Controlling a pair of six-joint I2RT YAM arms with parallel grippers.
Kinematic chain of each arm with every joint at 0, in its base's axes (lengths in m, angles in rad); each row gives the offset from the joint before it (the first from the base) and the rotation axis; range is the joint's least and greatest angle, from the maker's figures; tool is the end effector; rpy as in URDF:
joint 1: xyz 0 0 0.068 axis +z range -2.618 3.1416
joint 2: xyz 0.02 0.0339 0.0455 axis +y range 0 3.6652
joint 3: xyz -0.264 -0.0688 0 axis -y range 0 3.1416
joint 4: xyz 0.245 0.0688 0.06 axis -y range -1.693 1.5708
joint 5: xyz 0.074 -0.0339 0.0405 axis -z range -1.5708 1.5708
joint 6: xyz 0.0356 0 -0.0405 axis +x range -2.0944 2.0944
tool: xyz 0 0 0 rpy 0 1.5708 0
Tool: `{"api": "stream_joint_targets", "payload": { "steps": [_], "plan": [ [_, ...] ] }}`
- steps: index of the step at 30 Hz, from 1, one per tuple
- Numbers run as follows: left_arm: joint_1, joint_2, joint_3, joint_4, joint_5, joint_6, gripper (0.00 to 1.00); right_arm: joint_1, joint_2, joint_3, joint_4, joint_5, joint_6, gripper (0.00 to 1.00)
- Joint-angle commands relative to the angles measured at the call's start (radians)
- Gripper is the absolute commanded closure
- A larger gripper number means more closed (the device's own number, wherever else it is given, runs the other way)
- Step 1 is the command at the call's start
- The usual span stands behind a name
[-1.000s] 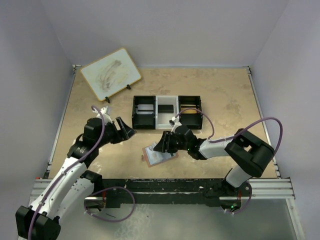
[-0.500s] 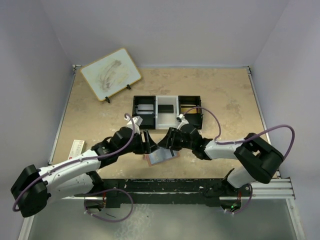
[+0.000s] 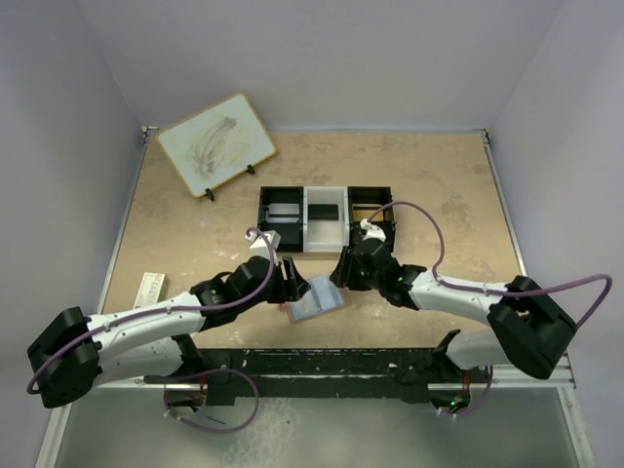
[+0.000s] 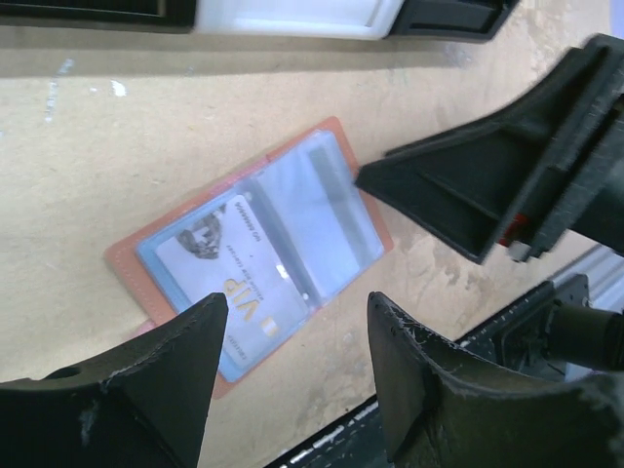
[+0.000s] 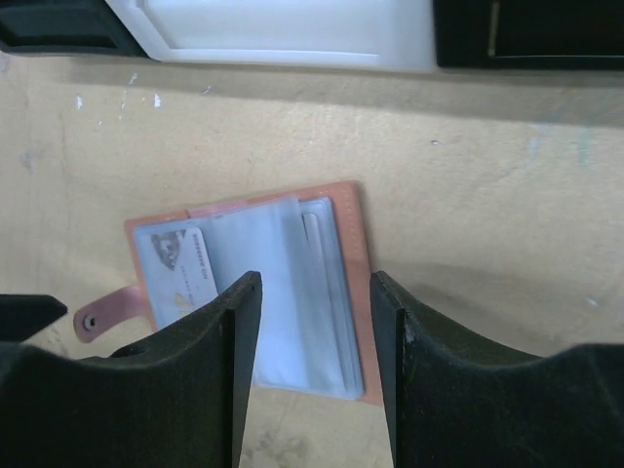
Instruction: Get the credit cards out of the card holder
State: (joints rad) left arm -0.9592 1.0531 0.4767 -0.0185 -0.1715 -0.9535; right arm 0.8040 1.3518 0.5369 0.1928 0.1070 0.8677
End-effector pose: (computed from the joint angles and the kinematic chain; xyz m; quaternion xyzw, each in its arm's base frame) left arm 0.1300 -0.1748 0.1986 -0.0376 0.8802 -0.3380 0.3311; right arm 0.1854 0.1869 0.1703 0.0527 0.8871 0.3065 0.3411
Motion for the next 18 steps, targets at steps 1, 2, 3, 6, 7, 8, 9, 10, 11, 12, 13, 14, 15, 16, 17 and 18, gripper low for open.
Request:
{"api": "stream_joint_targets", "payload": {
  "steps": [1,2,3,6,7,8,9,10,11,12,13,14,15,16,17,18],
  "plan": [
    [-0.007,-0.041,0.045,-0.065,-0.116,-0.007,0.43,-0.003,-0.101,0.055,-0.117,0.104,-0.081,0.49],
    [-0.007,-0.047,0.047,-0.074,-0.122,-0.004,0.43,-0.004,-0.130,0.050,-0.091,0.098,-0.106,0.48],
    [-0.007,-0.053,0.048,-0.076,-0.123,-0.002,0.44,-0.003,-0.152,0.043,-0.046,0.064,-0.124,0.48],
    [-0.007,-0.053,0.049,-0.075,-0.117,-0.011,0.45,-0.003,-0.175,0.021,0.063,-0.080,-0.137,0.50],
    [-0.006,-0.050,0.050,-0.073,-0.111,-0.014,0.45,-0.003,-0.165,0.018,0.092,-0.120,-0.136,0.51],
    [-0.008,-0.045,0.048,-0.070,-0.105,-0.018,0.46,-0.003,-0.148,0.015,0.125,-0.161,-0.125,0.52],
    [-0.009,-0.043,0.047,-0.069,-0.101,-0.022,0.46,-0.003,-0.129,0.011,0.158,-0.201,-0.112,0.54],
    [-0.011,-0.043,0.043,-0.070,-0.100,-0.029,0.47,-0.002,-0.108,0.007,0.191,-0.233,-0.102,0.54],
    [-0.012,-0.044,0.038,-0.070,-0.100,-0.034,0.47,-0.002,-0.087,0.003,0.218,-0.254,-0.088,0.56],
    [-0.013,-0.048,0.033,-0.069,-0.101,-0.039,0.48,-0.002,-0.067,-0.004,0.245,-0.272,-0.072,0.57],
    [-0.015,-0.054,0.028,-0.070,-0.101,-0.043,0.48,-0.002,-0.048,-0.010,0.272,-0.286,-0.059,0.58],
    [-0.015,-0.060,0.024,-0.070,-0.102,-0.046,0.48,-0.001,-0.031,-0.017,0.296,-0.302,-0.047,0.58],
    [-0.015,-0.066,0.020,-0.070,-0.100,-0.048,0.48,0.000,-0.014,-0.021,0.317,-0.315,-0.040,0.59],
    [-0.016,-0.072,0.016,-0.071,-0.096,-0.048,0.48,0.001,0.001,-0.023,0.331,-0.327,-0.035,0.59],
    [-0.016,-0.076,0.016,-0.071,-0.088,-0.047,0.49,0.003,0.018,-0.024,0.341,-0.339,-0.032,0.59],
    [-0.018,-0.076,0.014,-0.066,-0.074,-0.045,0.49,0.004,0.034,-0.022,0.348,-0.350,-0.032,0.59]
  ]
}}
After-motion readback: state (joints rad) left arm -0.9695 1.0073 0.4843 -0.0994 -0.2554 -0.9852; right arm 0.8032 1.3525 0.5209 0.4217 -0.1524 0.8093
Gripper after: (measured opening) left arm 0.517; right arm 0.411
